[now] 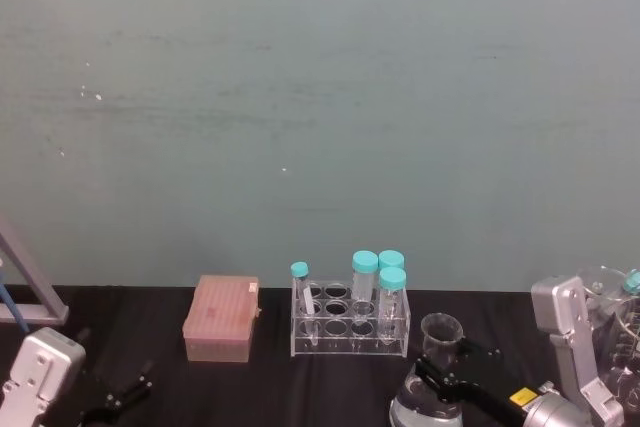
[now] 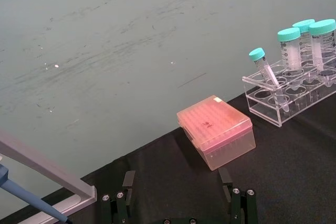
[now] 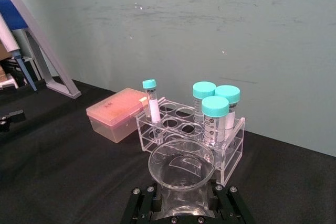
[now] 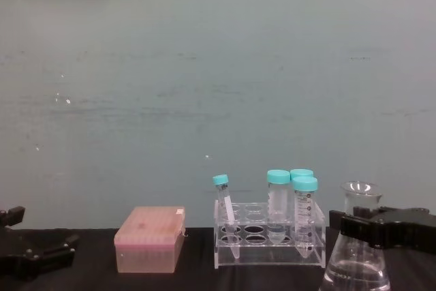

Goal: Pick up the beaker with the right gripper, shake it three times, and then put it down.

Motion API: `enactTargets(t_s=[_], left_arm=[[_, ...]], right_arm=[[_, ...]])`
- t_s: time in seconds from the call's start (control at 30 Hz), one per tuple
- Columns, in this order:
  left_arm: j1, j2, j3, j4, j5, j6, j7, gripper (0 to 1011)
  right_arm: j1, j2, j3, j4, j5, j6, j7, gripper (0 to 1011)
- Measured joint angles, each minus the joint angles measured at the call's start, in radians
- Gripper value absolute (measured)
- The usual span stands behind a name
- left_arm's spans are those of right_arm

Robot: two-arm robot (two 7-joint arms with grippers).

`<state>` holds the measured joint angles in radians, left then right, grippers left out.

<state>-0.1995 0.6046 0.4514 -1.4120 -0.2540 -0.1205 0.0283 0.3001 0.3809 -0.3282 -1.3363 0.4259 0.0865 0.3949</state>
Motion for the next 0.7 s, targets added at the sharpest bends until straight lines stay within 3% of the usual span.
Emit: enactTargets(t_s=[0.53,0.7], left_arm=[[0.0,0.0,0.0,0.0,0.0,0.0,0.0,1000],[0.0,0.0,0.0,0.0,0.0,0.0,0.0,1000]], right_arm=[[0.0,0.0,0.0,0.0,0.001,0.0,0.0,461],[-0.006,-0.002,0.011,-0.011,0.02,0.001,0.008,461]])
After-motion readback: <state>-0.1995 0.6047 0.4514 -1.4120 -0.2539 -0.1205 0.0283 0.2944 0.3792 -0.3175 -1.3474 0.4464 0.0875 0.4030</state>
